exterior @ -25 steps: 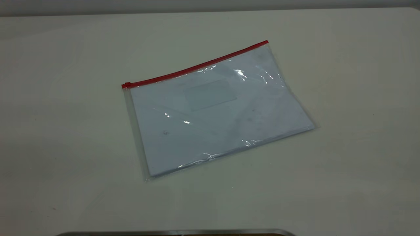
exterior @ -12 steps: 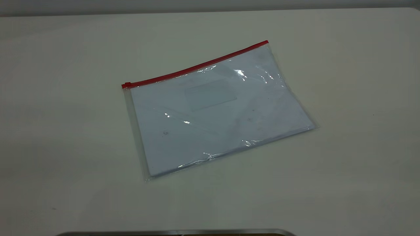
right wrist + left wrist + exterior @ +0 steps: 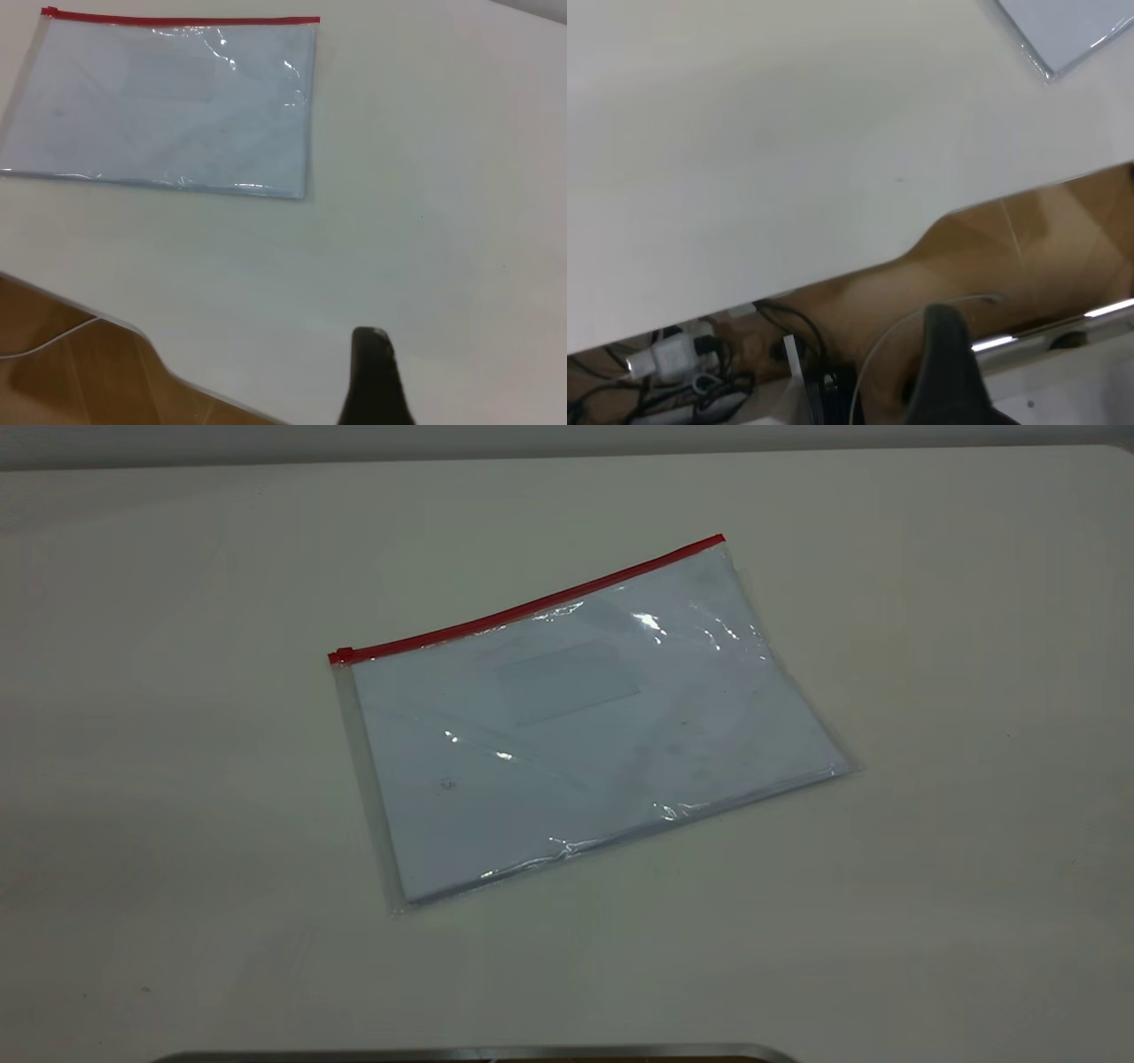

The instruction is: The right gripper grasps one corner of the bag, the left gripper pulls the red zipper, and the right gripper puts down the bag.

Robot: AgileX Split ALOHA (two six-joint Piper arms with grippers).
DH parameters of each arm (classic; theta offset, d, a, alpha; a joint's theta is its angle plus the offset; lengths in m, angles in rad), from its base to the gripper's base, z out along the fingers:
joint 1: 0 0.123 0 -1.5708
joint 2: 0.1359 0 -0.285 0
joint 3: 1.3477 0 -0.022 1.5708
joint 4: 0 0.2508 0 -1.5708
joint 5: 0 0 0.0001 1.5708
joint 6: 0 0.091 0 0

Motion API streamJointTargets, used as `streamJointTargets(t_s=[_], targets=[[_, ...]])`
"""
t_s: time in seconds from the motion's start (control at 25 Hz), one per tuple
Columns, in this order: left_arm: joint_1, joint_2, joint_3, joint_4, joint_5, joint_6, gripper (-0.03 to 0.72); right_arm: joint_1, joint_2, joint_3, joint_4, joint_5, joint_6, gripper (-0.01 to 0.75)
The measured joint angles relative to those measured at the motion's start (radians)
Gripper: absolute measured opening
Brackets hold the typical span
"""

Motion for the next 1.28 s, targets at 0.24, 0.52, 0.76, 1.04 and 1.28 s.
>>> streamJointTargets(t_s=[0.24, 0.52, 0.76, 1.04, 1.28], targets=[[0.075, -0.161, 0.000, 0.000, 0.000, -0.004, 0.590, 0.000, 0.000, 0.000, 0.000, 0.000, 0.000, 0.572], [0.108, -0.325, 0.000, 0.000, 0.009, -0.005, 0.590, 0.000, 0.000, 0.000, 0.000, 0.000, 0.000, 0.571], [0.108, -0.336, 0.000, -0.004, 0.016, -0.009, 0.590, 0.000, 0.000, 0.000, 0.000, 0.000, 0.000, 0.571], [0.108, -0.336, 0.000, -0.004, 0.016, -0.009, 0.590, 0.000, 0.000, 0.000, 0.000, 0.000, 0.000, 0.571], [0.108, -0.336, 0.000, -0.004, 0.016, -0.009, 0.590, -0.014, 0.000, 0.000, 0.001, 0.000, 0.000, 0.571]])
